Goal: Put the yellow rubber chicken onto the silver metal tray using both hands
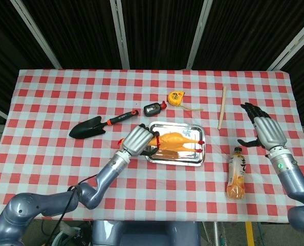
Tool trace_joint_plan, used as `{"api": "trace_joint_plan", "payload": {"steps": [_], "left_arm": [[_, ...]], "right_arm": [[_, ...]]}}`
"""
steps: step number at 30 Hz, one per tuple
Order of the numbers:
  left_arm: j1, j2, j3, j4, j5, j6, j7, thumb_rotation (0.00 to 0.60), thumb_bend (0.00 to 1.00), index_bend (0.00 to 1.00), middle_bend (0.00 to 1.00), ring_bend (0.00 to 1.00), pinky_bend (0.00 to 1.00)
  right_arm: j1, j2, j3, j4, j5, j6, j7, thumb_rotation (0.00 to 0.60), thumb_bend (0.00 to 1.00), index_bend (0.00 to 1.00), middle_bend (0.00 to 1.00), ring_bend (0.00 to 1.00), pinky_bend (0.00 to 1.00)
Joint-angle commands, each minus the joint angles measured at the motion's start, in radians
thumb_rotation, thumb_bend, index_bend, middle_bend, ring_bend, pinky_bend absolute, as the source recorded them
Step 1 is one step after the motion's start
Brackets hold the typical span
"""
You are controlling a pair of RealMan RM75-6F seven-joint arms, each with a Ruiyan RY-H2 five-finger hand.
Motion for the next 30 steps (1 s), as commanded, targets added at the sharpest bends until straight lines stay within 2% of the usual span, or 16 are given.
{"api": "trace_joint_plan", "payload": {"steps": [1, 10, 14, 16, 23, 25, 30], "left_arm": [[-0.023, -0.053, -0.023, 0.06, 0.011, -0.025, -0.025, 0.6, 0.4, 0.5, 0.55, 0.48, 0.36], [-0.07, -0.12, -0.082, 0.133, -0.011, -0.074, -0.025, 0.6, 0.32, 0.45, 0.51, 0.43, 0.32], [-0.082, -0.137, -0.096, 0.151, -0.026, -0.101, -0.008, 0.6, 0.16, 0.25, 0.3, 0.24, 0.18], [-0.087, -0.134, -0.102, 0.144, -0.04, -0.127, 0.007, 0.6, 0.12, 0.18, 0.23, 0.16, 0.13], [-0.094, -0.124, -0.115, 0.109, -0.076, -0.16, 0.08, 0.6, 0.07, 0.03, 0.05, 0.0, 0.03], [-0.083, -0.104, -0.124, 0.082, -0.078, -0.135, 0.091, 0.6, 0.07, 0.02, 0.04, 0.0, 0.02], [0.012, 0.067, -0.101, -0.15, -0.06, -0.045, 0.133, 0.6, 0.07, 0.03, 0.05, 0.0, 0.02]], "right_arm": [[-0.007, -0.003, 0.006, 0.007, -0.016, -0.017, 0.042, 0.6, 0.24, 0.0, 0.0, 0.0, 0.12], [-0.016, -0.006, 0.013, 0.028, -0.071, -0.061, 0.14, 0.6, 0.24, 0.0, 0.0, 0.0, 0.12], [-0.019, -0.009, 0.015, 0.038, -0.091, -0.065, 0.157, 0.6, 0.24, 0.0, 0.0, 0.0, 0.12], [-0.019, -0.008, 0.016, 0.039, -0.098, -0.069, 0.165, 0.6, 0.24, 0.0, 0.0, 0.0, 0.12], [-0.029, -0.007, 0.026, 0.048, -0.114, -0.061, 0.197, 0.6, 0.24, 0.0, 0.0, 0.0, 0.12], [-0.04, -0.008, 0.031, 0.061, -0.108, -0.041, 0.199, 0.6, 0.24, 0.0, 0.0, 0.0, 0.12], [-0.068, -0.026, 0.043, 0.087, -0.077, 0.028, 0.155, 0.6, 0.24, 0.0, 0.0, 0.0, 0.12]]}}
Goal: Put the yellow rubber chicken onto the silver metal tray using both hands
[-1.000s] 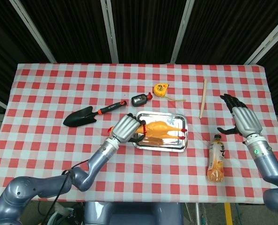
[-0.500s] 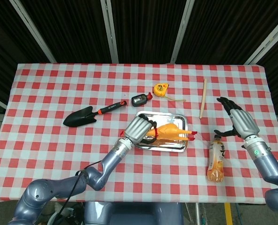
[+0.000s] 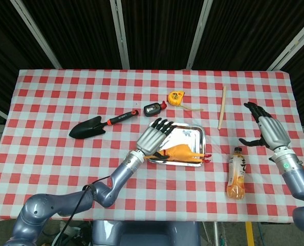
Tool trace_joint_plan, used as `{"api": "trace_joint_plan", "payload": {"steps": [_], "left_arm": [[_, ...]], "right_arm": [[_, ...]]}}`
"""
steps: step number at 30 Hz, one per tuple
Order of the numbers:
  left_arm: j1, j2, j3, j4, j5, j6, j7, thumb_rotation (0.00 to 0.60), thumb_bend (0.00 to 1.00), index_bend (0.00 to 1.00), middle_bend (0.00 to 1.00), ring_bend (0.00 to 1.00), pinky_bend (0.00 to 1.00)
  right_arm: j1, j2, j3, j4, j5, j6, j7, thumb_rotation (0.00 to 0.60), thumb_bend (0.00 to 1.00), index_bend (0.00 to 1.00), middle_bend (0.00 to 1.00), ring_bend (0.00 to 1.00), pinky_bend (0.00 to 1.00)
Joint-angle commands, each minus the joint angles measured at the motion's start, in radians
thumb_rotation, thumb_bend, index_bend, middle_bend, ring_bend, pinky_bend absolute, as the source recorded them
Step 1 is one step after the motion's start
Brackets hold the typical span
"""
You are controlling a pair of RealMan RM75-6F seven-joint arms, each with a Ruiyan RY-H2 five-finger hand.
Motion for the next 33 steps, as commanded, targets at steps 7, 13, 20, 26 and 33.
{"api": "trace_joint_plan", "payload": {"steps": [7, 13, 20, 26, 33], "left_arm": [[0.247, 0.396, 0.082, -0.564, 0.008, 0.23, 0.143, 0.6, 0.09, 0.11, 0.12, 0.0, 0.02], [0.416, 0.6, 0.172, -0.755, 0.076, 0.398, 0.13, 0.6, 0.09, 0.16, 0.15, 0.01, 0.02], [0.568, 0.749, 0.257, -0.813, 0.111, 0.523, 0.102, 0.6, 0.09, 0.18, 0.15, 0.01, 0.02], [0.681, 0.802, 0.304, -0.814, 0.149, 0.625, 0.061, 0.6, 0.09, 0.18, 0.15, 0.01, 0.02], [0.795, 0.803, 0.34, -0.782, 0.144, 0.701, 0.002, 0.6, 0.09, 0.19, 0.14, 0.01, 0.02]], "right_arm": [[-0.068, -0.07, 0.002, 0.058, 0.0, 0.154, -0.077, 0.6, 0.24, 0.0, 0.0, 0.0, 0.14], [-0.13, -0.129, -0.028, 0.091, -0.034, 0.28, -0.172, 0.6, 0.24, 0.0, 0.0, 0.0, 0.14], [-0.203, -0.191, -0.06, 0.115, -0.056, 0.406, -0.29, 0.6, 0.24, 0.0, 0.0, 0.0, 0.08], [-0.272, -0.225, -0.084, 0.088, -0.079, 0.506, -0.357, 0.6, 0.24, 0.0, 0.0, 0.0, 0.07], [-0.335, -0.221, -0.112, 0.041, -0.096, 0.554, -0.374, 0.6, 0.24, 0.0, 0.0, 0.0, 0.07]]}}
